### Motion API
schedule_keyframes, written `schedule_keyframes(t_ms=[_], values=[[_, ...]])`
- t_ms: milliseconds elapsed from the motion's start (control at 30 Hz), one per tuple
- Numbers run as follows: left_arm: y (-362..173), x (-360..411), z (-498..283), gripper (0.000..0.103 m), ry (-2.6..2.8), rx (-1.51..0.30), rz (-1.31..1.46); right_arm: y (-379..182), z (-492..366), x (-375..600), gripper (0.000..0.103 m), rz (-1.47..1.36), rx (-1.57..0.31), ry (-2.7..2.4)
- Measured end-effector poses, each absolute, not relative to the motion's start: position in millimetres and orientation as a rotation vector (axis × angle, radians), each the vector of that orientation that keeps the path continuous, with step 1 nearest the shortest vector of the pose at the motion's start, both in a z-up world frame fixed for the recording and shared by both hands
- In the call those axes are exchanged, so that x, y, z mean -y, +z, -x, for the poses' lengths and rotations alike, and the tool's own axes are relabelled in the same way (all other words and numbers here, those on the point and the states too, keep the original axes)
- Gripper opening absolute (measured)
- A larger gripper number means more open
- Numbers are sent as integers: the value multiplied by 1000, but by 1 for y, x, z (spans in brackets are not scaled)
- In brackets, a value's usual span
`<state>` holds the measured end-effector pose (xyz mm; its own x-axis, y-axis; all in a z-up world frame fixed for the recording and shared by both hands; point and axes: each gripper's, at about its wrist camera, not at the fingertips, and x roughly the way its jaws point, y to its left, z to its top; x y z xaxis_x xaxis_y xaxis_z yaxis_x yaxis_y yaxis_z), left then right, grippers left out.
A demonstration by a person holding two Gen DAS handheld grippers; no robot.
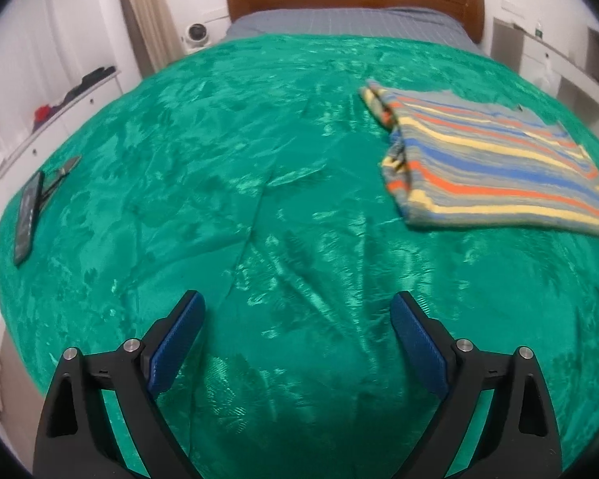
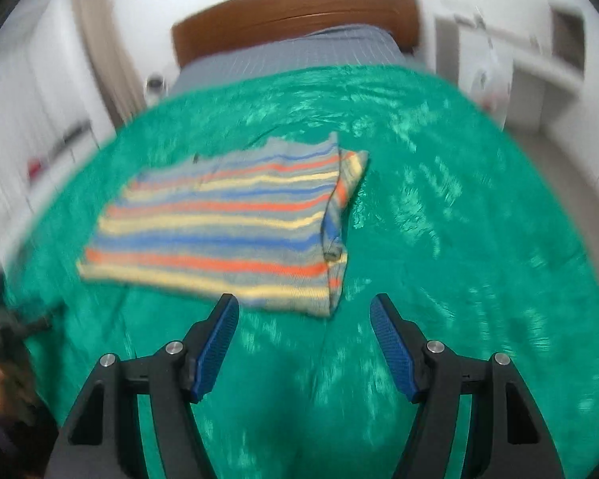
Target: Fold small clothes
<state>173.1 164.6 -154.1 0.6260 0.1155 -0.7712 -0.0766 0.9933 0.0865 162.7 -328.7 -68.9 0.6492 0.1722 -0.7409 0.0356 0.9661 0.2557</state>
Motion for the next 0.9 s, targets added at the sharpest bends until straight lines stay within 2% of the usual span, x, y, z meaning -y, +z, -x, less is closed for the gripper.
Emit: schedule_keyframes(t_ms=[400,433,467,500,533,700,900], values=[[-168,-178,-155,100,79,-826,-8,-138,-308,371,67,-615,-1009,170],[-169,-178,-154,101,78,-824,-8,-145,-317,369,64,-620,-1036,173],[-169,-179,-154,101,76,-823,-6,-150,-323,367,52,-617,-1059,171],[-169,-181,-155,101,74,-823,-2,-154,-327,364,23,-605,-1088,162],[-170,-181,-155,101,72,-818,3,-158,-331,359,9,-600,-1123,174],[-171,-185,-155,102,65,-816,25,-120,-335,331,9,-539,-1109,146],[-170,-188,-156,102,55,-818,50,-49,-353,220,9,-454,-1064,253]])
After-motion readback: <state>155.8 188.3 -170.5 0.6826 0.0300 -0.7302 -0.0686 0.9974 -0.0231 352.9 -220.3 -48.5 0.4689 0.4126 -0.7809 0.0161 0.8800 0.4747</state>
